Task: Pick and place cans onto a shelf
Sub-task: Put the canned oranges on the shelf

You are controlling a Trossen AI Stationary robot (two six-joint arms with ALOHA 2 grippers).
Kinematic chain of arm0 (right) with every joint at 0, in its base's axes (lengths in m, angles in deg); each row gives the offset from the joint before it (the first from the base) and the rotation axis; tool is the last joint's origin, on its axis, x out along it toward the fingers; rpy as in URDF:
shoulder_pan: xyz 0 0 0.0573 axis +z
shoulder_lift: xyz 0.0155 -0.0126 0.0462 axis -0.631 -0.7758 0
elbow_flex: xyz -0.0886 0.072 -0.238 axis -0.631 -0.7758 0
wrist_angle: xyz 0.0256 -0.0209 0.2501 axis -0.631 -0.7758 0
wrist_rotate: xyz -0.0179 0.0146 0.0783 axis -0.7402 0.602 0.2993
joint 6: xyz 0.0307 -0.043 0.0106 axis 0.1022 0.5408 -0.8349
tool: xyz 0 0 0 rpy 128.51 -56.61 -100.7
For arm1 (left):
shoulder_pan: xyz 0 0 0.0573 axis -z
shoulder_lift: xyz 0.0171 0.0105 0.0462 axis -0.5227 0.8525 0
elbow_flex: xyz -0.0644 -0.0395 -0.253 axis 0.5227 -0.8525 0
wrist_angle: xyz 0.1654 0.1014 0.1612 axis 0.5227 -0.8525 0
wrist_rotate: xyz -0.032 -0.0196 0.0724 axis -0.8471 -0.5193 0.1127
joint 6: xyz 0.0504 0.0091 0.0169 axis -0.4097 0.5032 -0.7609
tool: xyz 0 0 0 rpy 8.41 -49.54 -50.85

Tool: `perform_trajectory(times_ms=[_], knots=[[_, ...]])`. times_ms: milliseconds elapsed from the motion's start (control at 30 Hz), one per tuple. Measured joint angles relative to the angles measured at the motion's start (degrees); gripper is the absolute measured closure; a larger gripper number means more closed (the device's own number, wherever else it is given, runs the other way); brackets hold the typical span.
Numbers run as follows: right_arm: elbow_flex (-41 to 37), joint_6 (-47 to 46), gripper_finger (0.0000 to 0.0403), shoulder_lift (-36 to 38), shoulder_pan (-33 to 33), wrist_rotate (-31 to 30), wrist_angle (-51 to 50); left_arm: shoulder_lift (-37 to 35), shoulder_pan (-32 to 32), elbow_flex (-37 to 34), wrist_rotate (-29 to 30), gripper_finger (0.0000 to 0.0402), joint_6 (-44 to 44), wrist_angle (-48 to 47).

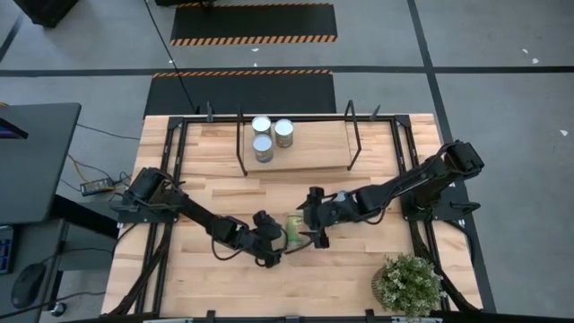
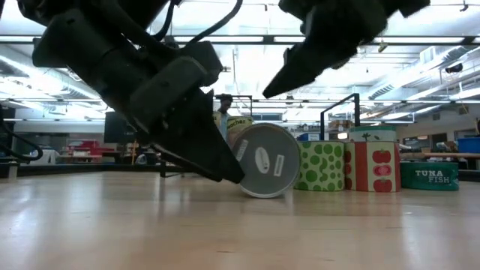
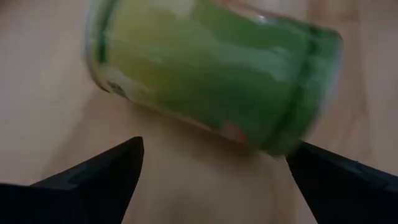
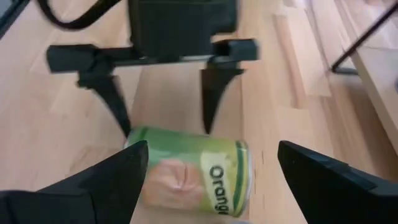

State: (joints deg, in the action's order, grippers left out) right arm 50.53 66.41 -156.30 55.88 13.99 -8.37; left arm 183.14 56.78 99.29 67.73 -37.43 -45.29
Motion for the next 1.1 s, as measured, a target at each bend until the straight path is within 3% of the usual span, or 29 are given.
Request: perform_trajectory(times_ms=[133, 267, 400, 500, 667, 1100], knots=[[3.7, -0.9, 0.0037, -1.8, -0.1, -1.8, -11.3, 0.0, 0.4, 0.0, -4.6, 0.0006, 0.7, 0.1], [4.3, 2.5, 0.0037, -1.9, -1.5, -1.5, -15.1, 0.0, 0.4, 0.0, -6.4, 0.0006, 1.3, 0.6], [4.3, 2.6, 0.0037, -1.4, -5.8, 8.7, -13.8, 0.0, 0.7, 0.0, -5.7, 0.0006, 1.5, 2.6], [4.3, 2.8, 0.0037, -1.8, -9.5, 16.2, -13.9, 0.0, 0.8, 0.0, -1.5, 0.0006, 1.6, 2.3], [4.3, 3.5, 0.0037, -1.9, -13.8, 22.3, -13.5, 0.0, 0.8, 0.0, 3.1, 0.0006, 1.2, 2.4], [5.1, 3.7, 0.0037, -9.3, -13.8, 27.3, -7.8, 0.0, 0.6, 0.0, 3.1, 0.0006, 1.4, 1.2]])
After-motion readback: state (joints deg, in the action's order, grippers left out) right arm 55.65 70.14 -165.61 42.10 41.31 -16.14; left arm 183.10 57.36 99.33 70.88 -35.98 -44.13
